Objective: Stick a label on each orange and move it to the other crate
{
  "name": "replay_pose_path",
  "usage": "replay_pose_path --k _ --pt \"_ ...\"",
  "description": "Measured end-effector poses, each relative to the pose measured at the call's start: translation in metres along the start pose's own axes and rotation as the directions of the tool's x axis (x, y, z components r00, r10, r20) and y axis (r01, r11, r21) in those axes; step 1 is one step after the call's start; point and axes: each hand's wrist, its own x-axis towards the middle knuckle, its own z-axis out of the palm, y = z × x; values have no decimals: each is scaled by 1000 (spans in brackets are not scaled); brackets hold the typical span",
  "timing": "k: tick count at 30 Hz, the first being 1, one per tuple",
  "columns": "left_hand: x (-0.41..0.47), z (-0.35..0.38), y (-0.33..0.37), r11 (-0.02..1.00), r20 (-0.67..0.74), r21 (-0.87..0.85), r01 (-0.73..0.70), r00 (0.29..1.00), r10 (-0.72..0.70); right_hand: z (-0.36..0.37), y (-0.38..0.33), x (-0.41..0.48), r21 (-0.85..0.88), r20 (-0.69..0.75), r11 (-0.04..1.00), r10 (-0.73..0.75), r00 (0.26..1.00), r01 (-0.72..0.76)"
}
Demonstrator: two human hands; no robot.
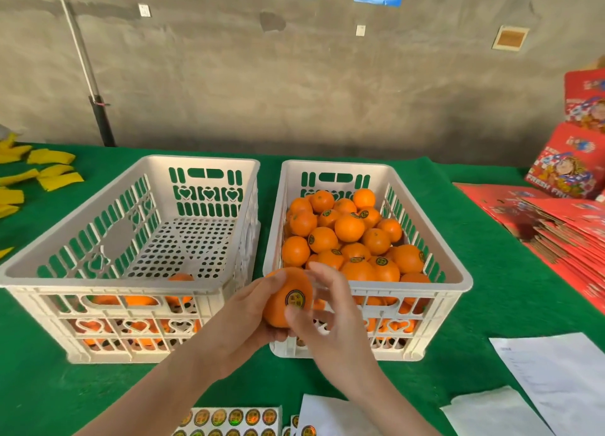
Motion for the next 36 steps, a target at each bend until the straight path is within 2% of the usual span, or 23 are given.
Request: replay_pose_path --k 1,3,5,7,9,10,12,13,14,16,18,20,21,25,27,28,30,31,32,33,34,35,36 --pt "0 2 -2 1000 20 -10 -14 1000 14 2 3 -3 -4 37 1000 -15 999 15" --pt "1 10 -1 997 23 60 -57 998 56 2 7 -4 -71 16 996 -53 998 54" --pt "8 18 4 941 -17 304 -149 987 162 -6 6 3 -113 -79 989 -100 992 91" --pt "26 25 12 816 -21 492 -304 933 360 -18 3 17 -104 -143 987 -140 980 126" --pt "54 30 17 705 -62 612 -358 867 494 -31 0 34 -83 -182 989 -137 974 123" --pt "69 32 17 638 -88 703 -314 852 516 -39 0 44 -99 -200 989 -125 972 107" --pt "97 32 13 407 -58 892 -196 843 534 -57 7 71 -202 -239 979 -86 967 37" --pt "107 30 8 297 -28 943 -149 856 517 -70 13 86 -266 -266 964 -54 962 -20" --pt "113 29 5 231 -17 967 -109 876 481 -83 20 101 -325 -298 942 -11 955 -91" --pt "118 27 -1 181 -2 979 -90 890 455 -109 39 129 -424 -353 864 118 928 -272" --pt "119 24 -4 161 5 982 -98 867 498 -127 58 147 -538 -366 709 291 884 -457" --pt "118 23 -5 141 12 985 -104 842 539 -134 75 157 -647 -363 548 391 846 -530" --pt "117 23 -4 133 12 986 -101 836 549 -134 81 162 -680 -360 507 399 843 -530" --pt "116 24 -4 126 -11 990 -71 832 554 -131 84 170 -792 -291 409 399 870 -453" --pt "115 24 -4 129 -19 989 -65 824 566 -129 79 162 -800 -279 408 397 875 -440" --pt "114 24 -4 132 -20 989 -69 817 576 -127 74 155 -788 -286 456 323 902 -413" --pt "111 25 -4 121 -12 990 -74 807 591 -120 60 129 -716 -306 659 2 952 -231" --pt "109 26 -5 112 -6 991 -77 799 601 -113 52 110 -647 -316 761 -204 927 -53" --pt "108 26 -5 97 3 992 -79 788 616 -104 45 88 -568 -313 810 -374 873 143" --pt "106 27 -7 73 17 994 -81 776 631 -94 42 64 -492 -267 816 -474 839 304" --pt "105 28 -8 44 32 996 -79 764 645 -83 43 38 -429 -170 812 -503 847 396" --pt "103 29 -10 18 44 997 -74 754 656 -71 50 13 -391 -26 823 -457 889 412" --pt "100 30 -11 -8 55 998 -66 750 659 -60 62 -7 -400 147 847 -318 937 350"
